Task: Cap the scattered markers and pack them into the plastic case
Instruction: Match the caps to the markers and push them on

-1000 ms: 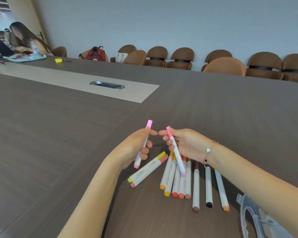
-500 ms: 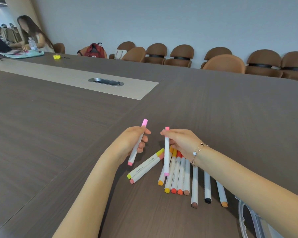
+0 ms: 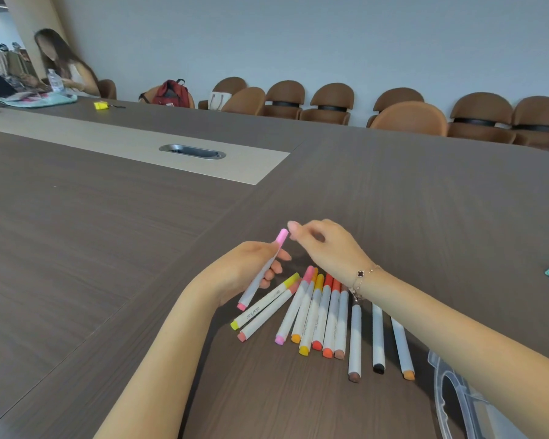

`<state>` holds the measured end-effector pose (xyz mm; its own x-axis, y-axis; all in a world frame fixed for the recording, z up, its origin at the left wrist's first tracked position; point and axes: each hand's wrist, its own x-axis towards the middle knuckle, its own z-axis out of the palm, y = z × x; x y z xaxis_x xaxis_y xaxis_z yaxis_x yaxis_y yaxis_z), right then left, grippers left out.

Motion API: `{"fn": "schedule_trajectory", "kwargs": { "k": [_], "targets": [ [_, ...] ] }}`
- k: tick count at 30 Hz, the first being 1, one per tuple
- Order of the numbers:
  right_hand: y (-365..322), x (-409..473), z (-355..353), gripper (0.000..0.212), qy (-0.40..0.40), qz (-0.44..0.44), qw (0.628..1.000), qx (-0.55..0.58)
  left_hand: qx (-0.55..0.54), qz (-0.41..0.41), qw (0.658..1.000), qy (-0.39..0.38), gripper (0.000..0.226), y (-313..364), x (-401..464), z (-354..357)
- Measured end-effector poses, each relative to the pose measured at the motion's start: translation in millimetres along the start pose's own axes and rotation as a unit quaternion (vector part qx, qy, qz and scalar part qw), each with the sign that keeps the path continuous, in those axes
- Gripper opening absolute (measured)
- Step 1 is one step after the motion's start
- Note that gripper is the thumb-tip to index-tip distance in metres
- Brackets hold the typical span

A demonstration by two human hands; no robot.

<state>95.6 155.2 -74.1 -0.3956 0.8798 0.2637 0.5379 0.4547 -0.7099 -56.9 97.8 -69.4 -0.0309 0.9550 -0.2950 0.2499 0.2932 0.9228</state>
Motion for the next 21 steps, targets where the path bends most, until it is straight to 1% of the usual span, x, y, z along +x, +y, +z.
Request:
{"fn": "schedule_trajectory", "kwargs": {
  "k": [2,5,8,10,12,17,19,21],
  "targets": [
    [-5.4,5.2,2.1,0.044,-0.029,0.001,1.0,-0.009,0.032,0.025,0.999,-0.025,0.038,-0.7,-1.0,3.0],
    [-7.8,15.7,3.1,0.05,-0.084,0.035,0.996,-0.015,0.078,0.054,0.995,-0.027,0.038,-0.2,-1.8,4.8],
    [-7.7,21.7,2.7,0.058,-0.14,0.049,0.989,-0.021,0.089,0.082,0.992,-0.028,0.035,2.0,-1.5,7.1],
    [-6.5,24.4,4.3,0.058,-0.14,0.05,0.989,-0.013,0.099,0.086,0.991,-0.018,0.033,3.6,-0.6,10.3],
    [-4.0,26.6,7.1,0.052,-0.139,0.074,0.987,0.02,0.124,0.089,0.988,0.003,0.033,4.2,0.7,13.7],
    [0.5,28.8,13.8,0.047,-0.172,0.101,0.978,0.058,0.187,0.082,0.978,0.037,0.034,3.3,0.4,17.3],
    [3.5,31.6,12.5,0.044,-0.162,0.115,0.977,0.079,0.184,0.075,0.979,0.048,0.033,3.5,-1.1,17.3],
    [9.8,36.8,8.9,0.042,-0.144,0.13,0.979,0.069,0.17,0.079,0.981,0.056,0.032,1.7,-3.4,16.5]
  ]
}}
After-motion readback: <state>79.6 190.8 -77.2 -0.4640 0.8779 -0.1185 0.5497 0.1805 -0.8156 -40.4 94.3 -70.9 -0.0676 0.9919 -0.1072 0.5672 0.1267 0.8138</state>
